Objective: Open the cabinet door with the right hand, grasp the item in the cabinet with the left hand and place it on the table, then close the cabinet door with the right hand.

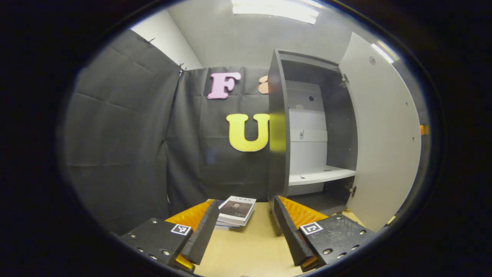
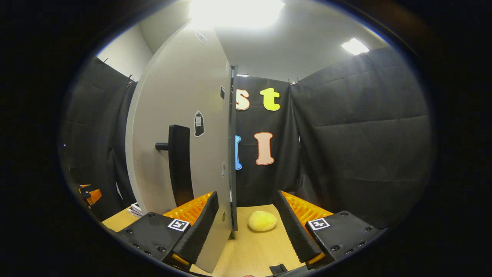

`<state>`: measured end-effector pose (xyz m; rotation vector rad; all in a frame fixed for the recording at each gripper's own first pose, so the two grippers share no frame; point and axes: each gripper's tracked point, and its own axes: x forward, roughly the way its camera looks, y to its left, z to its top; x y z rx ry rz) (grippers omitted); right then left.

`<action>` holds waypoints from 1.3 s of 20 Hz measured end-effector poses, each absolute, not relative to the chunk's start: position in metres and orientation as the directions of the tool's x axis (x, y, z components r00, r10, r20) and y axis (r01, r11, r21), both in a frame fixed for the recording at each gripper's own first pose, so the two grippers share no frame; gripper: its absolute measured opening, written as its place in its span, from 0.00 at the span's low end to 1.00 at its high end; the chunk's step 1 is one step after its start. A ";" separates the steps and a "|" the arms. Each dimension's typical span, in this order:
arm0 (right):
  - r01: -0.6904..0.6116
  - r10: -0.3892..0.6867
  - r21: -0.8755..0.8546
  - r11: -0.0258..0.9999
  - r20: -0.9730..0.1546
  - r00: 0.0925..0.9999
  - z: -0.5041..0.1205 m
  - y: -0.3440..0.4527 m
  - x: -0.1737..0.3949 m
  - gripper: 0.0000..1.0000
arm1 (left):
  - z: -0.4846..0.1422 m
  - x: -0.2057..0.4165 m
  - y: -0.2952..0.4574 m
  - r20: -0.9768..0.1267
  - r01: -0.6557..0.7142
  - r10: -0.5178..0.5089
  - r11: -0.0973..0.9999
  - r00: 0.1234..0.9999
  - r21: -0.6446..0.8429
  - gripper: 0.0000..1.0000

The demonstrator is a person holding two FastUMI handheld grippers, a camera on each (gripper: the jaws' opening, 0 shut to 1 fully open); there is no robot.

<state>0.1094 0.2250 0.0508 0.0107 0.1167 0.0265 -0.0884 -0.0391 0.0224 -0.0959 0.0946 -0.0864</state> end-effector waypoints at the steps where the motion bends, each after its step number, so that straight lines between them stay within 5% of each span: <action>1: -0.038 0.040 0.013 0.999 -0.116 0.992 0.051 0.233 0.110 0.96 | 0.022 -0.089 -0.037 -0.092 0.080 -0.089 0.992 0.992 -0.101 0.87; 26: -0.272 0.280 0.084 0.959 -0.117 0.953 0.034 0.402 0.157 0.92 | 0.008 -0.110 0.021 -0.159 -0.057 0.048 0.997 0.986 -0.049 0.87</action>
